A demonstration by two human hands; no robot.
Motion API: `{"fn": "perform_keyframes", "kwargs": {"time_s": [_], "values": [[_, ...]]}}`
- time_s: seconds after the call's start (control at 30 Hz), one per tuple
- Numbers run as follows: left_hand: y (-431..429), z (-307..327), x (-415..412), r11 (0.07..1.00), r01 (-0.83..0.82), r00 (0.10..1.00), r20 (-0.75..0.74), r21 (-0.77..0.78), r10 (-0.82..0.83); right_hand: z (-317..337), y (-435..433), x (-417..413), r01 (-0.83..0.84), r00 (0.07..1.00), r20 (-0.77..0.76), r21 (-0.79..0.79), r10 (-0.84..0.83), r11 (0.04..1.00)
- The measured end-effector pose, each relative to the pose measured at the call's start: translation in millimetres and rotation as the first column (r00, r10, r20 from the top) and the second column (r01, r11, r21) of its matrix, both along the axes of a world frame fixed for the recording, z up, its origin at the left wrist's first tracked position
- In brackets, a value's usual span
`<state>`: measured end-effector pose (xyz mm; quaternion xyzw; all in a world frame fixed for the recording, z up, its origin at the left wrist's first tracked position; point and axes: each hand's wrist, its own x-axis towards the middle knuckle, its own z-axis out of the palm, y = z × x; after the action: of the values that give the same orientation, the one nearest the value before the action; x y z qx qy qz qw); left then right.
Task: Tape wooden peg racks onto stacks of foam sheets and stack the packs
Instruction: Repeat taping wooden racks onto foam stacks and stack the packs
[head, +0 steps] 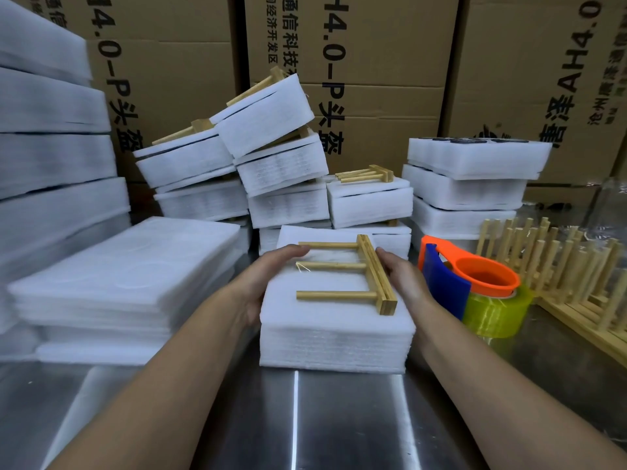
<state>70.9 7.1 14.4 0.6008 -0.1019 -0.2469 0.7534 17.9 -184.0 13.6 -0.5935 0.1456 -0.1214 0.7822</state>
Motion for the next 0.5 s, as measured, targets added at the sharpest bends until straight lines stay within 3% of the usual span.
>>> {"fn": "perform_keyframes", "kwargs": {"time_s": [0.3, 0.4, 0.5], "values": [[4.0, -4.4, 1.7, 0.998, 0.067, 0.998, -0.015, -0.003, -0.067, 8.9, 4.1, -8.3, 0.086, 0.996, -0.022, -0.096, -0.088, 0.992], [5.4, -0.4, 0.3, 0.998, 0.055, 0.998, -0.043, 0.001, -0.055, 8.0, 6.8, -11.3, 0.057, 0.998, 0.001, -0.059, -0.057, 0.997], [9.9, 4.0, -1.6, 0.998, 0.02, 0.995, -0.098, -0.056, -0.025, 10.4, 11.0, -14.1, -0.069, 0.995, 0.082, 0.097, 0.061, 0.993]]}}
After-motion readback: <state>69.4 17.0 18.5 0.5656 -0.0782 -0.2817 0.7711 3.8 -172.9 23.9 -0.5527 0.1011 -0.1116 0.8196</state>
